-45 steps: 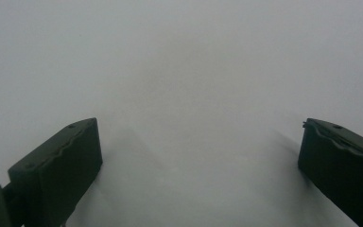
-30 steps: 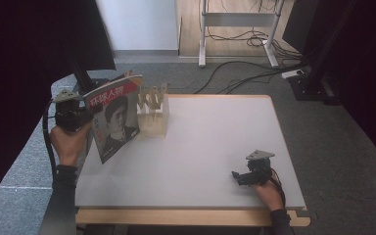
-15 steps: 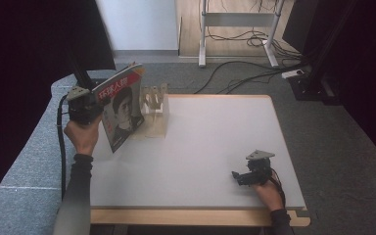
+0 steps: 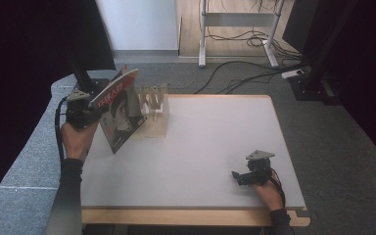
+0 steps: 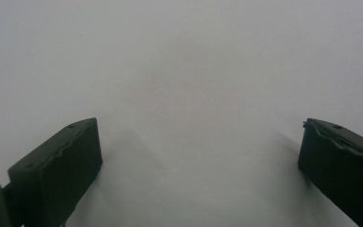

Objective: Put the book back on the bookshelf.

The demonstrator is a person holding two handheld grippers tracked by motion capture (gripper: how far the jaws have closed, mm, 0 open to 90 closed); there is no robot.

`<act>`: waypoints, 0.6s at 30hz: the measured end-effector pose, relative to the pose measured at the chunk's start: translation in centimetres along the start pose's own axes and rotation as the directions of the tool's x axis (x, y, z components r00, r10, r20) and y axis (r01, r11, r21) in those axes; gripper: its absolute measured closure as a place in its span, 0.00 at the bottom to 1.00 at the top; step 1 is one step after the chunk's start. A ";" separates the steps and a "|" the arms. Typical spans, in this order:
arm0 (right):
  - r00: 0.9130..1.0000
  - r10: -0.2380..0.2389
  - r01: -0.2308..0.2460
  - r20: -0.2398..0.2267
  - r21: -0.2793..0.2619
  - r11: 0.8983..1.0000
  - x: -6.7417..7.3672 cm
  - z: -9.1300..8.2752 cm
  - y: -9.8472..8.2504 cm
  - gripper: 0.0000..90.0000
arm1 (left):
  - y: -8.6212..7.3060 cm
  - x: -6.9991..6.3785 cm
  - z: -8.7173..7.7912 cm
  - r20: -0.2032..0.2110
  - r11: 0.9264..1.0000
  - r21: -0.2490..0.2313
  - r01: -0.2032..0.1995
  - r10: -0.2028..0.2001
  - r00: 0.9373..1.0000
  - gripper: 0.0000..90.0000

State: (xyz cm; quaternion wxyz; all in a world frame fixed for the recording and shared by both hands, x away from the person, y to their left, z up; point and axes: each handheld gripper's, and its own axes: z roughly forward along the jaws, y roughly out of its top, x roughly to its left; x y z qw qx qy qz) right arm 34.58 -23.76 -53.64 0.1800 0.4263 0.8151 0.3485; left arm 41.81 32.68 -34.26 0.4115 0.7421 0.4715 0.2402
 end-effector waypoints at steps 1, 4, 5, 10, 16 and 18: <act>1.000 0.000 0.000 0.000 0.000 1.000 0.0 0.0 0.0 0.00 | 0.0 0.1 -0.1 0.001 1.000 0.003 0.002 -0.002 1.000 0.91; 1.000 0.000 0.000 0.000 0.000 1.000 0.0 0.0 0.0 0.00 | 0.2 0.5 -0.2 0.005 0.999 0.035 0.024 -0.024 1.000 0.91; 1.000 -0.001 0.001 -0.001 0.000 1.000 0.0 0.0 0.0 0.00 | 0.3 0.5 -0.2 -0.007 0.999 0.042 0.023 -0.023 1.000 0.92; 1.000 0.000 0.000 -0.001 0.000 1.000 0.0 0.0 0.0 0.00 | 0.4 0.7 -0.2 -0.024 0.999 0.015 0.049 -0.048 0.999 0.97; 1.000 0.001 -0.001 -0.001 0.000 1.000 0.0 0.0 0.0 0.00 | 0.1 0.6 0.4 0.002 0.991 -0.079 0.109 -0.109 0.994 0.97; 1.000 0.001 -0.001 -0.001 0.000 1.000 0.0 0.0 0.0 0.00 | 0.1 0.5 0.8 -0.001 0.989 -0.088 0.115 -0.116 0.993 0.97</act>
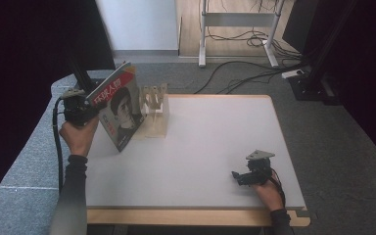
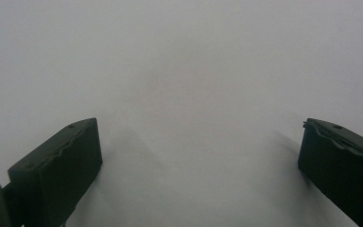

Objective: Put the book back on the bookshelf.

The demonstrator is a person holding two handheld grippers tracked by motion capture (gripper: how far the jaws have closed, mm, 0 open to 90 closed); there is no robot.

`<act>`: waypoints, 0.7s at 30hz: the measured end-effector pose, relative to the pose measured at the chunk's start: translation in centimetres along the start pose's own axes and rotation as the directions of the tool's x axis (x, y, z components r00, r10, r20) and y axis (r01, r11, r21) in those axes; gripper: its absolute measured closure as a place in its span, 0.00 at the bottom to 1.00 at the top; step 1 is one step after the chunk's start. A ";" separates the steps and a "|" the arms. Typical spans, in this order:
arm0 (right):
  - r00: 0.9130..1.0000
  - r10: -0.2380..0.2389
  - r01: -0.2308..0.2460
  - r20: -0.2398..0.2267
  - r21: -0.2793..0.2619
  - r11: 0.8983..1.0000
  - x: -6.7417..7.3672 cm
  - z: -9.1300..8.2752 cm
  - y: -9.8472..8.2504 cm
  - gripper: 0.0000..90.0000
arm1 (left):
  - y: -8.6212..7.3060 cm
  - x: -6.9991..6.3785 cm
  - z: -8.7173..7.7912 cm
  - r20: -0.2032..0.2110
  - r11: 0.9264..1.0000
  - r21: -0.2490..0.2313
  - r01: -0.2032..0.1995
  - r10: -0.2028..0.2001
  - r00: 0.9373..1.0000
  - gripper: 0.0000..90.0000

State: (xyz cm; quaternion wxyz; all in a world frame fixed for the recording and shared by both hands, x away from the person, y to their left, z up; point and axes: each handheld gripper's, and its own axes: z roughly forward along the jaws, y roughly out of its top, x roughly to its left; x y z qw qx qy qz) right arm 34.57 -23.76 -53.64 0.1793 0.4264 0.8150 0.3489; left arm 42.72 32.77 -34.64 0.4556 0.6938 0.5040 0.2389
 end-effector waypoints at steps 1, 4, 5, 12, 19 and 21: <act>1.000 -0.001 0.001 0.000 0.000 1.000 0.0 0.0 0.0 0.00 | 0.0 0.0 0.1 -0.001 1.000 -0.003 0.003 -0.003 1.000 0.97; 1.000 0.000 0.000 0.000 0.000 1.000 0.0 0.0 0.0 0.00 | -0.3 0.2 0.3 -0.031 1.000 -0.005 -0.004 0.004 1.000 0.97; 1.000 -0.001 0.001 0.000 0.000 1.000 0.0 0.0 0.0 0.00 | -0.3 0.4 0.3 -0.032 1.000 -0.005 0.000 0.000 1.000 0.96; 1.000 0.001 -0.001 0.001 0.000 1.000 0.0 0.0 0.0 0.00 | -0.4 0.8 0.1 -0.032 1.000 -0.011 -0.013 0.012 0.999 0.84; 1.000 -0.001 0.001 0.002 0.000 1.000 0.0 0.0 0.0 0.00 | -0.5 0.7 -0.2 -0.037 0.998 -0.022 -0.054 0.053 0.998 0.44; 1.000 -0.001 0.001 0.002 0.000 1.000 0.0 0.0 0.0 0.00 | -0.5 0.7 -0.3 -0.037 0.998 -0.013 -0.062 0.061 0.997 0.34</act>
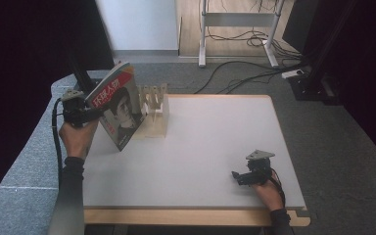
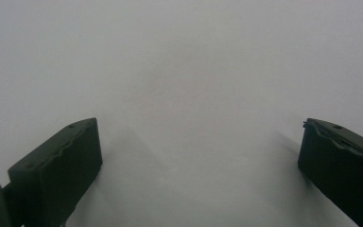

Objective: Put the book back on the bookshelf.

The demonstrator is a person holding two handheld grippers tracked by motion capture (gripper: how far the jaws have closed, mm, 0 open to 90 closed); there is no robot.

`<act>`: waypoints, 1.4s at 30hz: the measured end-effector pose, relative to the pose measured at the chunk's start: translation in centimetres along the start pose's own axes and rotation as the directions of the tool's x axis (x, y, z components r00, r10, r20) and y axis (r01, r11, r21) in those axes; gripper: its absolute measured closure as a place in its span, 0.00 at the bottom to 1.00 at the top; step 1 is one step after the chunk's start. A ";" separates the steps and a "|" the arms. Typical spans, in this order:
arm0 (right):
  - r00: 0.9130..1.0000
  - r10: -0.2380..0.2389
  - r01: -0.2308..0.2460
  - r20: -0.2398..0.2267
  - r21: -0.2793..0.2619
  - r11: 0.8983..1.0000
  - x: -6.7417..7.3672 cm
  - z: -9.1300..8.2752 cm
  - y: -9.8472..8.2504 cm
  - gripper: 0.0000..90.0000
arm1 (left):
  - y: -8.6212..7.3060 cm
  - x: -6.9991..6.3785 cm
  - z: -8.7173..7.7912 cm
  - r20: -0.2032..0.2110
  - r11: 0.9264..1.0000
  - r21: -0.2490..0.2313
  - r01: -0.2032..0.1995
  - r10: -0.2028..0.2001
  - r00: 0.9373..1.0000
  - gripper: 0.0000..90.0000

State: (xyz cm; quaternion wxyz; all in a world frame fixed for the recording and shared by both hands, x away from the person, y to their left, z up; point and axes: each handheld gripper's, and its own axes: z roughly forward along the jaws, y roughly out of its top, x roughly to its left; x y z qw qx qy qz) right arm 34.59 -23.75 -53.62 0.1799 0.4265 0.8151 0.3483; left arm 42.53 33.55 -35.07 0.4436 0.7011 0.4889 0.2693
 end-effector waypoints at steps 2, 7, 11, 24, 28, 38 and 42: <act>1.000 0.000 0.000 0.000 0.000 1.000 0.0 0.0 0.0 0.00 | 0.0 0.0 -0.1 0.018 1.000 0.002 0.001 -0.001 1.000 0.26; 1.000 0.000 0.000 0.001 0.000 1.000 0.0 0.0 0.0 0.00 | -0.2 0.0 -0.7 0.060 1.000 0.009 0.003 -0.004 0.998 0.15; 1.000 -0.001 0.001 0.001 -0.001 1.000 0.0 0.0 0.0 0.00 | -0.4 0.1 -1.4 0.071 1.000 -0.002 0.016 -0.015 0.997 0.12; 1.000 -0.002 0.002 0.000 0.001 1.000 0.0 0.0 0.0 0.00 | -1.4 -0.4 -4.1 0.081 1.000 0.000 -0.026 0.025 0.996 0.03; 1.000 -0.002 0.002 0.000 0.001 1.000 0.0 0.0 0.0 0.00 | -1.8 -1.0 -4.7 0.088 0.999 0.007 -0.044 0.043 0.995 0.02; 1.000 -0.001 0.001 0.000 0.001 1.000 0.0 0.0 0.0 0.00 | -3.0 -2.7 -6.6 0.092 0.997 0.022 -0.079 0.077 0.993 0.00; 1.000 0.000 0.000 0.000 0.002 1.000 0.0 0.0 0.1 0.00 | -3.7 -3.7 -7.3 0.097 0.994 0.032 -0.103 0.099 0.990 0.00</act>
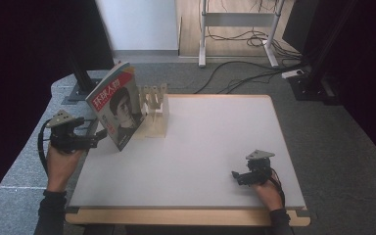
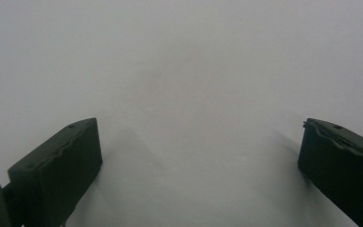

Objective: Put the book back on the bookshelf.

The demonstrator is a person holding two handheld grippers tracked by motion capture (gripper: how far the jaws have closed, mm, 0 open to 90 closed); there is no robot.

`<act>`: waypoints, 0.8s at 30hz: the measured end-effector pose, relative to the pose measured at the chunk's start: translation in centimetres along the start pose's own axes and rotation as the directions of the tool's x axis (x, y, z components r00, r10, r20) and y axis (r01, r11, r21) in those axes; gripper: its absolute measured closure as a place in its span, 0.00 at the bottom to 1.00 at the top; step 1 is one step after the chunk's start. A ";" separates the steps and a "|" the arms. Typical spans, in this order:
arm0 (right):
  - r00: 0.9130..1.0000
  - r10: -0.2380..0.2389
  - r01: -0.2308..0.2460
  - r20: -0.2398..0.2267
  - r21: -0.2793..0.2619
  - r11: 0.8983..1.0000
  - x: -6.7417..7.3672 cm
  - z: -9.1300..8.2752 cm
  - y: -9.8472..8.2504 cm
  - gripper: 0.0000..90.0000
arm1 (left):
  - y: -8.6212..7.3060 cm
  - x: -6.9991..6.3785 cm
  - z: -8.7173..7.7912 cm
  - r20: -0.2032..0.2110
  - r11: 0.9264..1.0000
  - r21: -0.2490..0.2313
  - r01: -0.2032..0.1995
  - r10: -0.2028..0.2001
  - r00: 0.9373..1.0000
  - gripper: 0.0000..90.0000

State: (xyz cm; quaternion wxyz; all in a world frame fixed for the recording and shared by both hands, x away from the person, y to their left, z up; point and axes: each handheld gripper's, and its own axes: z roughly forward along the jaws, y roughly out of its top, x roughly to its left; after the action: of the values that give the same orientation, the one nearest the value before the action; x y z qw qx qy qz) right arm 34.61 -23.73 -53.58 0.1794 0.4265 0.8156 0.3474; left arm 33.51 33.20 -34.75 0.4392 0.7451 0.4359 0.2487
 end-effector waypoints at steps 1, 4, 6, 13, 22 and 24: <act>1.000 0.000 0.000 0.000 0.000 1.000 0.0 0.0 0.0 0.00 | -0.2 -0.3 -0.1 0.007 1.000 0.002 -0.001 0.001 1.000 0.00; 1.000 0.001 -0.001 0.000 0.000 1.000 0.0 0.0 0.0 0.00 | -0.9 -1.1 -0.3 0.028 1.000 0.005 -0.003 0.003 1.000 0.00; 1.000 0.002 -0.002 0.000 -0.001 1.000 0.0 0.0 0.0 0.00 | -1.4 -1.7 -0.2 0.039 1.000 0.011 -0.003 0.003 0.999 0.00; 1.000 0.004 -0.004 0.000 0.000 1.000 0.0 0.0 0.0 0.00 | -2.8 -3.3 1.0 0.096 1.000 0.023 -0.012 0.010 0.995 0.00; 1.000 0.003 -0.003 0.000 0.000 1.000 0.0 0.0 0.0 0.00 | -3.4 -5.6 3.9 0.173 0.999 0.035 -0.033 0.026 0.985 0.00; 1.000 0.003 -0.003 0.000 0.000 1.000 0.0 0.0 0.0 0.00 | -3.6 -6.1 4.6 0.187 0.999 0.035 -0.038 0.030 0.982 0.00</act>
State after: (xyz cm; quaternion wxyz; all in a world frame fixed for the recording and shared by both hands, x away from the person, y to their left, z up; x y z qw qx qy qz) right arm 34.59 -23.71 -53.58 0.1791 0.4277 0.8151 0.3474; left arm 32.44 26.75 -40.05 0.4593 0.7809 0.3848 0.1767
